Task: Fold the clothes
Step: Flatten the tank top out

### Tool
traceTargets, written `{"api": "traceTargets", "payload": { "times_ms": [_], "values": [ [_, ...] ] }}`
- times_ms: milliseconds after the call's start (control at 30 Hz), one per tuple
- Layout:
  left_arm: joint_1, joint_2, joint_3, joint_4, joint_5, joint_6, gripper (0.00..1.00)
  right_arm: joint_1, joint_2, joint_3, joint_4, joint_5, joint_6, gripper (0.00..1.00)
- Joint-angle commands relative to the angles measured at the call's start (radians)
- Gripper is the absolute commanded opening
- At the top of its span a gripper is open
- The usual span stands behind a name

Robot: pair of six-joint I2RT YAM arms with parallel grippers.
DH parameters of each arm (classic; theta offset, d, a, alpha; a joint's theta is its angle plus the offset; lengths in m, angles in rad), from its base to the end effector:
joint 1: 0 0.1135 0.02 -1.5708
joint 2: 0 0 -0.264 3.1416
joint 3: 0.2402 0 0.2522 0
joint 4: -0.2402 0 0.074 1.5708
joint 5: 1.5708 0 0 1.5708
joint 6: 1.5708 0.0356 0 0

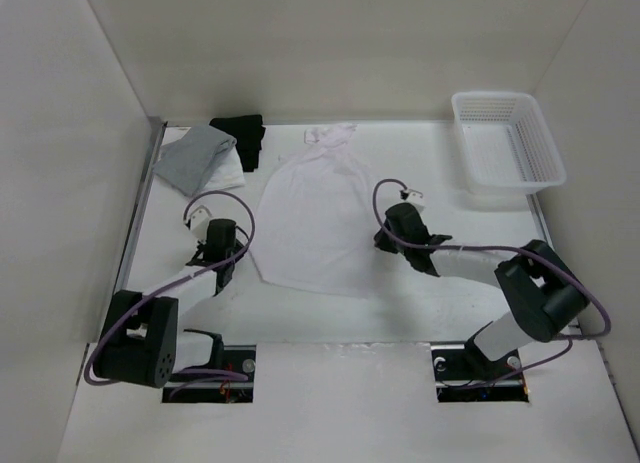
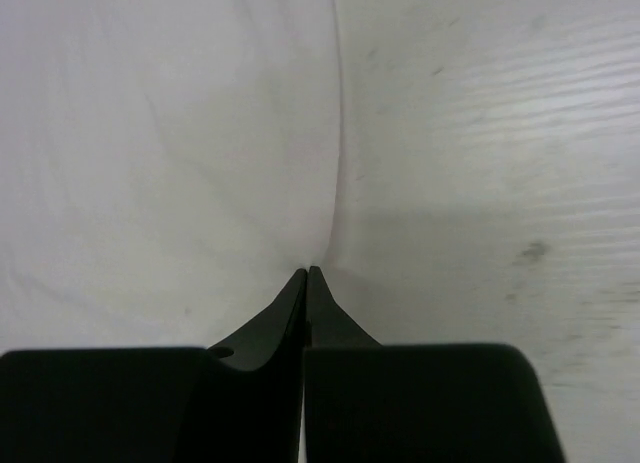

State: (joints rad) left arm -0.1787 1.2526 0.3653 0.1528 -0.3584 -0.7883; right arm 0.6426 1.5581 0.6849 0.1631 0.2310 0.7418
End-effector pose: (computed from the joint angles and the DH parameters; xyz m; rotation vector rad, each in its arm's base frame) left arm 0.2170 -0.0265 0.1403 -0.8457 2.0865 -0.1037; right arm 0.2470 0.1747 0.1575 0.2363 2.2900 0.4682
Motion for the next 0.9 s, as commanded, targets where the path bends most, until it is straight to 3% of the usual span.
{"api": "traceTargets", "payload": {
  "times_ms": [0,133,200,233,333,500,600,867],
  "values": [
    [-0.081,-0.011,0.047,-0.021,0.004,0.003,0.05,-0.065,-0.078,-0.045,0.072,0.016,-0.01,0.01],
    [-0.224,-0.096,0.128,-0.183,-0.046,-0.003,0.04,-0.085,-0.059,-0.051,0.11,-0.012,-0.012,0.01],
    [-0.281,-0.116,0.147,-0.265,-0.106,-0.002,0.11,-0.094,-0.061,-0.054,0.131,-0.039,-0.009,0.02],
    [-0.285,-0.125,0.141,-0.303,-0.131,-0.003,0.2,-0.094,-0.064,-0.059,0.141,-0.045,-0.007,0.02],
    [-0.275,-0.146,0.095,-0.366,-0.07,-0.029,0.35,-0.094,-0.052,-0.071,0.168,-0.07,-0.004,0.03],
    [-0.288,-0.089,0.103,-0.319,-0.041,-0.035,0.43,-0.09,-0.047,-0.071,0.191,-0.101,0.002,0.03],
    [-0.313,-0.009,0.124,-0.247,-0.001,-0.025,0.39,-0.09,-0.047,-0.071,0.193,-0.096,0.002,0.04],
    [-0.299,0.028,0.123,-0.213,0.039,-0.023,0.04,-0.087,-0.062,-0.079,0.197,-0.101,0.008,0.04]
  ]
}}
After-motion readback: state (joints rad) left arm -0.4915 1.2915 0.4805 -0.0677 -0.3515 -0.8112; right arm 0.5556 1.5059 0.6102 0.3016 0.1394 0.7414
